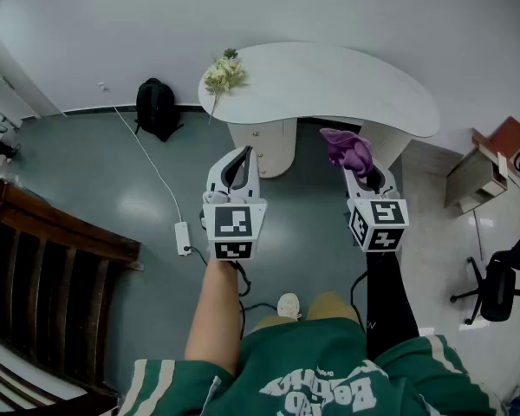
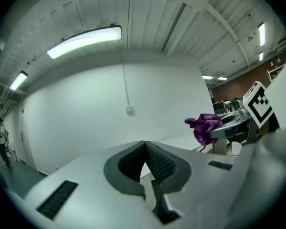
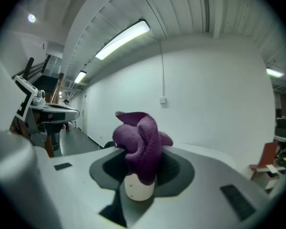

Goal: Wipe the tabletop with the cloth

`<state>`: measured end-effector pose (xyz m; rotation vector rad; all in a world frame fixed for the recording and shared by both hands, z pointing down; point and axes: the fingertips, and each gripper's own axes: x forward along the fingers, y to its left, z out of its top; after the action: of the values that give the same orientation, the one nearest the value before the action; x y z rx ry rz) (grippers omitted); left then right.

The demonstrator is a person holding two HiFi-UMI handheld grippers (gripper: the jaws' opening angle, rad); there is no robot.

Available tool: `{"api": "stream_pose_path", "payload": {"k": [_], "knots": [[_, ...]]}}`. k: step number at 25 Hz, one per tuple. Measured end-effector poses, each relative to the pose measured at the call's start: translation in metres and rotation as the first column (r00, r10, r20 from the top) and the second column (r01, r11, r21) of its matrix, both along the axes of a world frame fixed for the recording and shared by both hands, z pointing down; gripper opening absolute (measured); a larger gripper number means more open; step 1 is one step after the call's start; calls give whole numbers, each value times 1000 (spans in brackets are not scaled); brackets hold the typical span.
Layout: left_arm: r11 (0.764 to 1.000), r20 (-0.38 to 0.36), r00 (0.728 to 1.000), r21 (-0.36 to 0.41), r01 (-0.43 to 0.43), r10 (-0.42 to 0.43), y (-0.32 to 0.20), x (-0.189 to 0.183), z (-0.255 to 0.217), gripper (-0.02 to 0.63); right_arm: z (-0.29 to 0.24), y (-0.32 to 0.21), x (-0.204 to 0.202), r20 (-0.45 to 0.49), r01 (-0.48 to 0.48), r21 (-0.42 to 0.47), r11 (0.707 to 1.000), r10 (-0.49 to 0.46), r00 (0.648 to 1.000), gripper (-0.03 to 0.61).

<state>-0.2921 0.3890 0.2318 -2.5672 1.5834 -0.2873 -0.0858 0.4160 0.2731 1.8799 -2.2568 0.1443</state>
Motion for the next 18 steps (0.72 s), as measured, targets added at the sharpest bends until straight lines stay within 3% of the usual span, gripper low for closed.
{"api": "stream_pose_path", "payload": {"k": [9,14,18], "knots": [[999,-31,999,22,-42,43,-21,13,-1,2,-1,-23,10,27,7,15,1000,-7,1000,141],[998,-25,998,20,-53,53,-54,24,3,2,4,-61,18,46,23,24,999,-24,999,143],[996,-87,992,18,-88,89,-93,39,0,2,7,-109,29,61,42,27,999,-44,997,143]]}}
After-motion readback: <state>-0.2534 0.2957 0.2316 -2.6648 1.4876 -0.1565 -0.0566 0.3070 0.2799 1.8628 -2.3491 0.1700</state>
